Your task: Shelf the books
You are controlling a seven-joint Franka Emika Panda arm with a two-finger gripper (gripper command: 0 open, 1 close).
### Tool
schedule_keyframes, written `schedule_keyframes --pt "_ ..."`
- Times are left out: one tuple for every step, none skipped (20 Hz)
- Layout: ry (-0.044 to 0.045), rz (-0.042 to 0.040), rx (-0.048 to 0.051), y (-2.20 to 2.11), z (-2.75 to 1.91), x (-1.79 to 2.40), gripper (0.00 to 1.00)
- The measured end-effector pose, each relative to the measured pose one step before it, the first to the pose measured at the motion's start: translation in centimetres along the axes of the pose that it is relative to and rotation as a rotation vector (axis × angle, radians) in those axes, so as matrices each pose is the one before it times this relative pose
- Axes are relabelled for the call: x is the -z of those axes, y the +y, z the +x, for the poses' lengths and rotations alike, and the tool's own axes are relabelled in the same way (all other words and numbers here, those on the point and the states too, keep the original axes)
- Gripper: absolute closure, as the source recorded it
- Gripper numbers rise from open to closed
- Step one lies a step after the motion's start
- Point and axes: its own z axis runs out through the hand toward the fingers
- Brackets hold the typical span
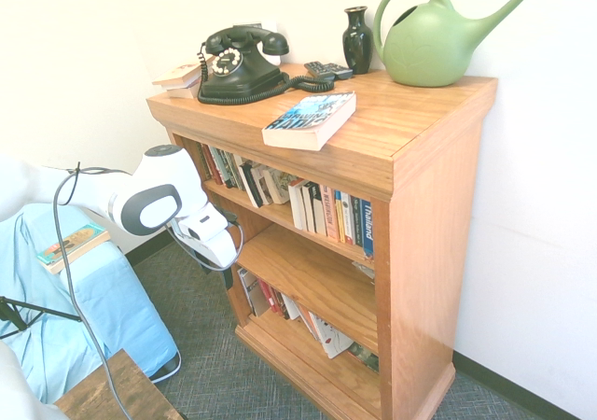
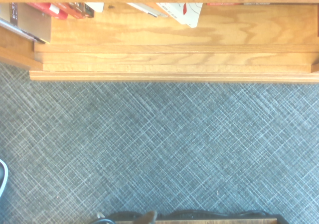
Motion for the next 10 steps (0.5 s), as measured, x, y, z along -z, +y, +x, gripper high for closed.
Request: schedule_keyframes --pt "-0.00055 -0.0005 0.00002 -0.015 0.012 -0.032 0.0" --pt "0.00022 -0.00023 0.00014 0.003 0.004 -0.001 0.0" --pt "0.00146 -0.00174 -0.00043 0.024 0.032 -0.015 0.0" --pt "0.00129 -0.00288 -0.00048 0.054 0.069 -0.056 0.0" --pt "-0.00017 -0.00241 -0.00025 0.042 0.06 -0.081 0.0" --pt "-0.0006 -0.00219 -0.00003 0.018 0.044 -0.087 0.0" --pt "-0.00054 -0.00093 -0.00066 0.012 0.028 -0.046 0.0" --pt "0.00147 0.00028 -0.00216 0.016 0.076 0.05 0.0" --pt "0.00537 -0.00094 -0.00249 0.011 0.133 0.118 0.0" --pt "0.00949 -0.00345 -0.00411 0.043 0.191 0.15 0.0"
